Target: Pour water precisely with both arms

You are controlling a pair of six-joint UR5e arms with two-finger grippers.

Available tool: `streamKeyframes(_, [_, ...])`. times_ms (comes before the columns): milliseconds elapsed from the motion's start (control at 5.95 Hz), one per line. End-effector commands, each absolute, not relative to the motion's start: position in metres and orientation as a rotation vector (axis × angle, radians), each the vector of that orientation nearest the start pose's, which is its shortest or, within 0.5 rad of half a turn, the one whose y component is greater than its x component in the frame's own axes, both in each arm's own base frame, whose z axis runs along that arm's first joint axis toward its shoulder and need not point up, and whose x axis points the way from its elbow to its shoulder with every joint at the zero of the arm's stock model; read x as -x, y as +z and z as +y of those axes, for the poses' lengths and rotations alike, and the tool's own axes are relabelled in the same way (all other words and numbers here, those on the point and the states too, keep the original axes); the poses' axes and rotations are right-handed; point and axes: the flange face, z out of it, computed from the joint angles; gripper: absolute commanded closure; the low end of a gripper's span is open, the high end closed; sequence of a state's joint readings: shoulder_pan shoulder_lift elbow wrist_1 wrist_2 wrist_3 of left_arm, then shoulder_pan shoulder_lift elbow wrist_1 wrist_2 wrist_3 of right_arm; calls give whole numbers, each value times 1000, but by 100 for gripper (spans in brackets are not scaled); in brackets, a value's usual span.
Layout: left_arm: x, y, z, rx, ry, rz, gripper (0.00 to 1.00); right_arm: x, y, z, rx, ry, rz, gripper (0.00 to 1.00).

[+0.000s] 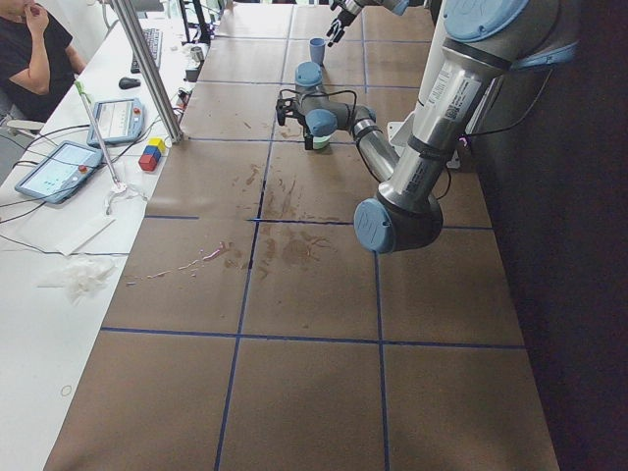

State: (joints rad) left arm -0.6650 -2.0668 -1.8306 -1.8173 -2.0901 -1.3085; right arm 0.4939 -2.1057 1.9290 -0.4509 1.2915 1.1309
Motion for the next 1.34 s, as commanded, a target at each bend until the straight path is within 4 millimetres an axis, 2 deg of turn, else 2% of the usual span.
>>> streamKeyframes(0, [-428,231,-445,-15,-108,1084,1,213,596,-272,-776,154,-615,0])
streamKeyframes(504, [-427,231,-446,-19,-110,1084,1,222,590,-267,-855,224,-617,0])
streamKeyframes(672, [-426,230,-445,-20,-110,1086,1,231,586,-262,-913,298,-634,0])
streamKeyframes(1176, [-423,229,-447,-25,-114,1088,1,236,614,-254,-987,351,-596,0])
